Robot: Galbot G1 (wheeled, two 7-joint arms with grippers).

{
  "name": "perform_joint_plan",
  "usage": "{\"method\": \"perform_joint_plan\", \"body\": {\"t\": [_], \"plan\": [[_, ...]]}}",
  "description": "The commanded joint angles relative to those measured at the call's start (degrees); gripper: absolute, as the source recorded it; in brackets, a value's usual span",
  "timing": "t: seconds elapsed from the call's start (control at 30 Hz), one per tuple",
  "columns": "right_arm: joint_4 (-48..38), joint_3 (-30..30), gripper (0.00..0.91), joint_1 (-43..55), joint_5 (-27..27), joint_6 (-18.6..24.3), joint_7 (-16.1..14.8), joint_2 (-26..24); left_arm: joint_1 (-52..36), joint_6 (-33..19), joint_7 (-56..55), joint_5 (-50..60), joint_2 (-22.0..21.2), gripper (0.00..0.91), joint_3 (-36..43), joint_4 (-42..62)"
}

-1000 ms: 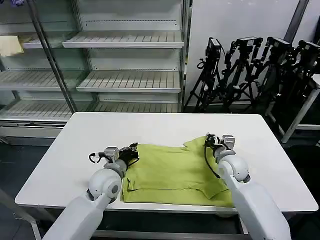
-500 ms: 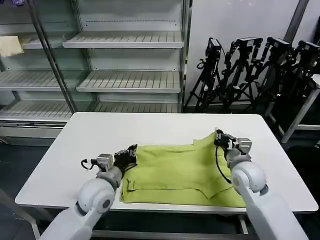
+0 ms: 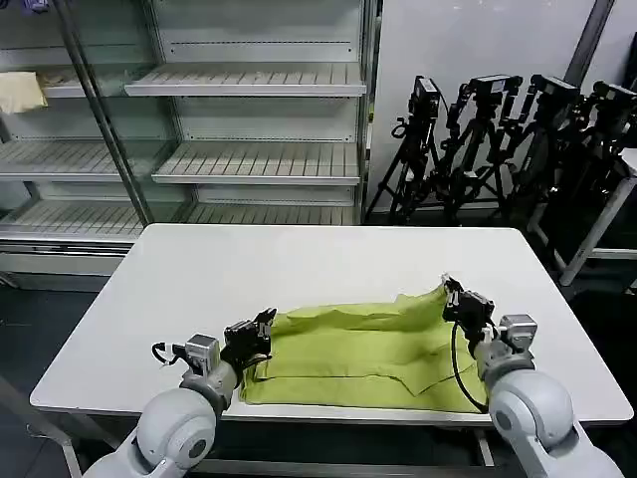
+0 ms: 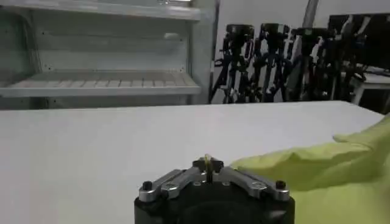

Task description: Fold and organize the clothes.

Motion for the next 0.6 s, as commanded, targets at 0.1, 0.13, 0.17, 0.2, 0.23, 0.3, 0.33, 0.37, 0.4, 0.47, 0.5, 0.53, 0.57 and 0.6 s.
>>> {"method": "perform_joint_plan", "body": {"t": [0.1,0.13,0.17,0.2,0.23,0.3,0.33,0.37,0.4,0.47,0.5,0.53,0.57,0.6], "plan": [[3.8,5.3,0.0,-11.6,-1.7,0.5,-1.7,0.0,4.4,0.3,1.5,1.1,2.7,0.071,-1.2,-2.4],[3.1,5.2,0.0,-12.0,-1.9,0.6,-1.7,0.4,4.7,0.4,1.7,1.2,2.9,0.071,-1.3,-2.5],[2.5,5.2,0.0,-12.1,-2.1,0.7,-1.7,0.5,5.0,0.5,1.8,1.3,3.0,0.071,-1.4,-2.4],[2.1,5.1,0.0,-12.2,-2.3,0.7,-1.7,0.6,5.5,0.8,2.0,1.6,3.3,0.071,-1.6,-2.4],[0.9,4.8,0.0,-12.4,-2.9,1.0,-1.9,1.0,6.0,0.8,2.0,2.0,3.3,0.071,-1.7,-2.4],[0.2,4.6,0.0,-12.4,-3.5,1.2,-1.9,1.4,7.5,0.7,2.0,2.8,3.3,0.071,-1.9,-2.4],[-0.1,4.3,0.0,-12.5,-3.8,1.1,-1.8,1.7,8.3,0.5,2.0,3.4,3.3,0.071,-1.9,-2.4],[-0.2,4.2,0.0,-12.5,-4.0,0.9,-1.7,1.9,9.3,0.3,2.1,4.0,3.3,0.071,-1.9,-2.4],[-0.3,4.0,0.0,-12.4,-4.5,0.6,-1.4,2.3,9.7,0.1,2.2,5.0,3.2,0.071,-1.8,-2.3],[-0.6,3.5,0.0,-12.1,-5.5,-1.1,-0.6,2.9,10.8,-0.1,2.5,6.2,3.0,0.081,-1.5,-2.3],[-0.6,3.4,0.907,-12.0,-6.4,-2.4,-0.8,3.2,11.1,-0.1,2.5,6.6,2.8,0.252,-1.4,-2.4],[-0.5,3.2,0.907,-12.2,-7.1,-2.4,-1.1,3.4,11.2,0.0,2.6,7.1,2.6,0.433,-1.2,-2.4],[-0.4,3.1,0.907,-12.3,-7.4,-2.4,-1.2,3.6,11.2,0.0,2.6,7.5,2.3,0.907,-1.1,-2.4],[-0.1,3.1,0.907,-12.5,-7.8,-2.4,-1.2,3.8,11.0,0.1,2.6,7.9,2.2,0.907,-1.0,-2.4]]}}
